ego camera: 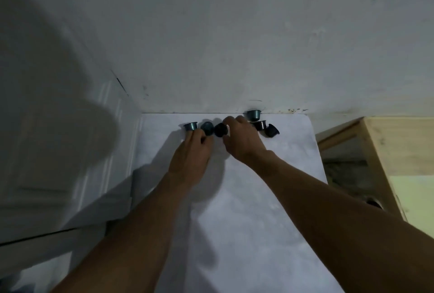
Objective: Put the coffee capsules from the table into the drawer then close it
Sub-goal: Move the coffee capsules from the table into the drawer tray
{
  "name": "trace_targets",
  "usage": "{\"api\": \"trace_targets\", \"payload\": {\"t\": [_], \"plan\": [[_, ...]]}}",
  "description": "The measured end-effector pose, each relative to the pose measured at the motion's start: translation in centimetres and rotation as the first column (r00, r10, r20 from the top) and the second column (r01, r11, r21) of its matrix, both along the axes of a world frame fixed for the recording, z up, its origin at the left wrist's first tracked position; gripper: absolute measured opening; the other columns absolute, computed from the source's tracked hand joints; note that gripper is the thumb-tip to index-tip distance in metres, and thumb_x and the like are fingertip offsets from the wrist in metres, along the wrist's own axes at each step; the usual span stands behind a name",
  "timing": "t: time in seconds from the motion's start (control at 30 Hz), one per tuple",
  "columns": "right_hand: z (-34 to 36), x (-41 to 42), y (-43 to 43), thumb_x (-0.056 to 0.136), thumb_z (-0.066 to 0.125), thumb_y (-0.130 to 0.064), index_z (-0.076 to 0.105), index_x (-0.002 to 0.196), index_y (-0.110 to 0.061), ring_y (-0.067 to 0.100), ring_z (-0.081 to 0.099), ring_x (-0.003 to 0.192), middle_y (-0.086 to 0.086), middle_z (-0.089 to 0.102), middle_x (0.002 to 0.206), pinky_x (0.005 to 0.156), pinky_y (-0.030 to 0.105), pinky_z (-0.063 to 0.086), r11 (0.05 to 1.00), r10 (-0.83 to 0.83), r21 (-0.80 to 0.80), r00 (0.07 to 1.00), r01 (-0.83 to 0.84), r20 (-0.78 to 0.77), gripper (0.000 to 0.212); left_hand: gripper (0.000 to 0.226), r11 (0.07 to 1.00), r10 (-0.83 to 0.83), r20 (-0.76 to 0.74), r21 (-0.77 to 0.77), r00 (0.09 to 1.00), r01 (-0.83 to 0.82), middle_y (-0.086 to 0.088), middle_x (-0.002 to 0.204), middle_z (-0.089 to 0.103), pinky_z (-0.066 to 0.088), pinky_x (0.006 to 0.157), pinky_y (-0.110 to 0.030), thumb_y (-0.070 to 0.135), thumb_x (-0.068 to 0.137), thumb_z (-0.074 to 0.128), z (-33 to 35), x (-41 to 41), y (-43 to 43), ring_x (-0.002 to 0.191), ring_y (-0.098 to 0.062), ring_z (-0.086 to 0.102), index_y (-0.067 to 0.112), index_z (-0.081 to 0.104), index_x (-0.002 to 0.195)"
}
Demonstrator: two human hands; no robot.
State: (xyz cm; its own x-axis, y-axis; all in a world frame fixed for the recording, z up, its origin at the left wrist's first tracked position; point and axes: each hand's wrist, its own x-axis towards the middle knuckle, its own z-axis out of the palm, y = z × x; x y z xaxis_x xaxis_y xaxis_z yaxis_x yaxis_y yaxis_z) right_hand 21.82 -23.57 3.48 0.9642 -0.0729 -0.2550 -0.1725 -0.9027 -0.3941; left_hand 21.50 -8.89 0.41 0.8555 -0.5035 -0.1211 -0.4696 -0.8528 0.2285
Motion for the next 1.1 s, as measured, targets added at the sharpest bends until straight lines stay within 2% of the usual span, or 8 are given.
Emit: {"api": "trace_targets", "payload": {"t": [0.13,0.33,0.53,0.67,0.8,0.87,0.97,1.1], "plan": [[-1.7,1.8,0.7,0.091,0.051,-0.012,0.046,0.131,-0.011,0.038,0.057,0.104,0.017,0.048,0.126,0.084,0.04,0.048,1.0,-0.001,0.01,0.999,0.001,-0.045,0.041,0.036,0.996,0.082,-0.066,-0.039,0.994,-0.085,-0.013,0.129,0.041,0.049,0.092,-0.043,0.016,0.095,0.049,-0.8,0.6,-0.1,0.124,-0.031,0.036,0.009,0.046,0.13],[-2.5,2.4,1.2,0.087,0.052,-0.007,0.05,0.107,-0.004,0.037,0.057,0.092,0.017,0.053,0.11,0.067,0.032,0.036,0.999,-0.036,0.038,0.999,0.038,-0.041,0.02,0.034,0.976,0.162,-0.045,-0.141,0.986,-0.167,-0.014,0.126,0.047,0.045,0.098,-0.037,0.022,0.095,0.05,-1.0,1.4,0.1,0.119,-0.03,0.042,0.011,0.052,0.127],[-0.7,0.4,0.2,0.077,0.059,-0.006,0.048,0.115,-0.007,0.034,0.053,0.095,0.018,0.05,0.112,0.069,0.03,0.04,0.992,-0.032,0.122,0.999,0.033,-0.009,0.04,0.05,0.944,0.242,-0.104,-0.203,0.965,-0.259,-0.014,0.134,0.044,0.04,0.104,-0.031,0.02,0.088,0.063,0.7,0.0,0.6,0.122,-0.027,0.047,0.008,0.045,0.134],[1.4,-2.1,0.0,0.074,0.058,-0.006,0.049,0.093,-0.006,0.032,0.05,0.088,0.018,0.056,0.096,0.058,0.027,0.035,0.993,-0.035,0.118,0.999,0.031,0.035,0.021,0.053,0.944,0.254,-0.072,-0.2,0.965,-0.263,-0.012,0.134,0.043,0.041,0.103,-0.031,0.021,0.088,0.062,3.1,-1.8,0.8,0.121,-0.026,0.048,0.009,0.044,0.136],[4.2,-5.4,-0.3,0.072,0.06,-0.007,0.048,0.079,-0.007,0.034,0.055,0.084,0.015,0.061,0.087,0.064,0.032,0.04,0.998,-0.018,0.07,0.986,0.007,0.164,0.014,0.049,0.942,0.252,-0.005,-0.229,0.968,-0.246,-0.01,0.127,0.046,0.044,0.097,-0.029,0.021,0.088,0.062,6.1,-4.5,0.9,0.114,-0.023,0.052,0.01,0.047,0.133],[5.7,-7.4,-0.3,0.074,0.06,-0.004,0.054,0.093,-0.006,0.034,0.056,0.09,0.015,0.062,0.096,0.072,0.036,0.046,0.995,-0.025,0.105,0.973,0.001,0.228,0.02,0.048,0.934,0.262,0.017,-0.254,0.965,-0.249,-0.01,0.126,0.046,0.045,0.096,-0.028,0.02,0.088,0.062,7.8,-6.4,1.0,0.111,-0.023,0.055,0.01,0.048,0.132],[8.0,-10.9,0.1,0.079,0.062,-0.004,0.054,0.125,-0.005,0.032,0.054,0.109,0.016,0.058,0.117,0.088,0.032,0.042,0.995,0.011,0.093,0.961,-0.038,0.276,0.047,0.048,0.923,0.284,0.054,-0.284,0.957,-0.258,-0.009,0.125,0.046,0.044,0.095,-0.026,0.019,0.088,0.062,10.1,-9.7,1.5,0.11,-0.023,0.055,0.01,0.047,0.133],[10.2,-15.8,1.4,0.077,0.063,-0.004,0.058,0.117,-0.004,0.031,0.054,0.105,0.016,0.058,0.113,0.084,0.032,0.042,0.994,0.071,0.054,0.941,-0.094,0.331,0.04,0.049,0.904,0.317,0.113,-0.335,0.942,-0.264,-0.009,0.122,0.049,0.04,0.094,-0.026,0.018,0.085,0.066,12.6,-15.0,3.1,0.11,-0.022,0.053,0.01,0.051,0.13]]}}
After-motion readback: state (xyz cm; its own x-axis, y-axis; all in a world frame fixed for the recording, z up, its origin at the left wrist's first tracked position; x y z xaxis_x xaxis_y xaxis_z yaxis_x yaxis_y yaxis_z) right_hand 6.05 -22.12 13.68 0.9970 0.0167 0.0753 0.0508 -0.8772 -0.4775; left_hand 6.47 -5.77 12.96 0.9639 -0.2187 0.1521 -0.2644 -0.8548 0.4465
